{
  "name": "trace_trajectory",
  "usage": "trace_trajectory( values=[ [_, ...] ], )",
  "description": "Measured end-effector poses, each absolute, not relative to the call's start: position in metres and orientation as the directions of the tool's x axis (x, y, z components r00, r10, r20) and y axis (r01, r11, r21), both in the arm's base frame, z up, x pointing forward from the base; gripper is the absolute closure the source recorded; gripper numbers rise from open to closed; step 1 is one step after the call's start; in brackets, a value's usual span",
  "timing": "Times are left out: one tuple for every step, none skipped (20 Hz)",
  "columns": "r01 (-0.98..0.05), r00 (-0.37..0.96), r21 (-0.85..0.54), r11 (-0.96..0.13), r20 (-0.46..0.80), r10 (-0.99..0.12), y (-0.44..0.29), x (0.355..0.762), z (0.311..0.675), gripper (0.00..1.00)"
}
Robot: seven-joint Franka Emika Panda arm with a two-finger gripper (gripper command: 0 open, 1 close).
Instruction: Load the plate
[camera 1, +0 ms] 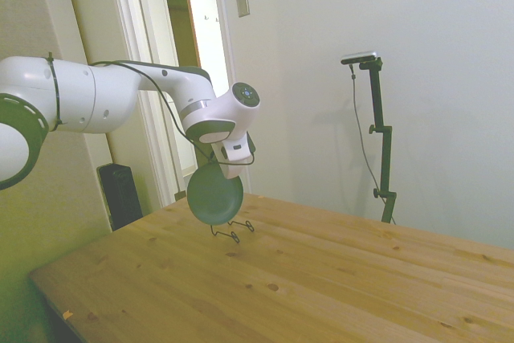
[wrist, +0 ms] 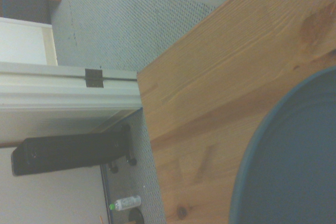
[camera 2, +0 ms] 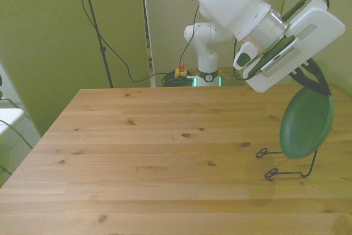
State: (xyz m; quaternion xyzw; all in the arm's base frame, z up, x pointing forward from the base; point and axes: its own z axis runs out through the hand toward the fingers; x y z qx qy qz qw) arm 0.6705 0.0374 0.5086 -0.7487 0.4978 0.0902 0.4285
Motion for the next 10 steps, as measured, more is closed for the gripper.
trace_trajectory(
  values=[
    [-0.826, 0.48, -0.548, -0.131, -0.564, -0.672, 0.041, 0.675, 0.503, 1.0],
    [-0.83, 0.475, -0.543, -0.128, -0.567, -0.673, 0.046, 0.679, 0.498, 1.0],
    [-0.831, 0.472, -0.541, -0.126, -0.569, -0.673, 0.05, 0.683, 0.495, 1.0],
    [-0.833, 0.47, -0.54, -0.124, -0.571, -0.673, 0.05, 0.685, 0.494, 1.0],
    [-0.832, 0.469, -0.541, -0.121, -0.571, -0.674, 0.049, 0.686, 0.495, 1.0],
    [-0.831, 0.468, -0.543, -0.119, -0.57, -0.675, 0.048, 0.687, 0.496, 1.0],
    [-0.83, 0.469, -0.546, -0.116, -0.568, -0.676, 0.047, 0.687, 0.498, 1.0],
    [-0.829, 0.469, -0.547, -0.116, -0.568, -0.676, 0.046, 0.687, 0.499, 1.0],
    [-0.828, 0.47, -0.548, -0.116, -0.567, -0.676, 0.046, 0.688, 0.5, 0.0],
    [-0.828, 0.47, -0.549, -0.116, -0.567, -0.676, 0.046, 0.688, 0.5, 0.0]
  ],
)
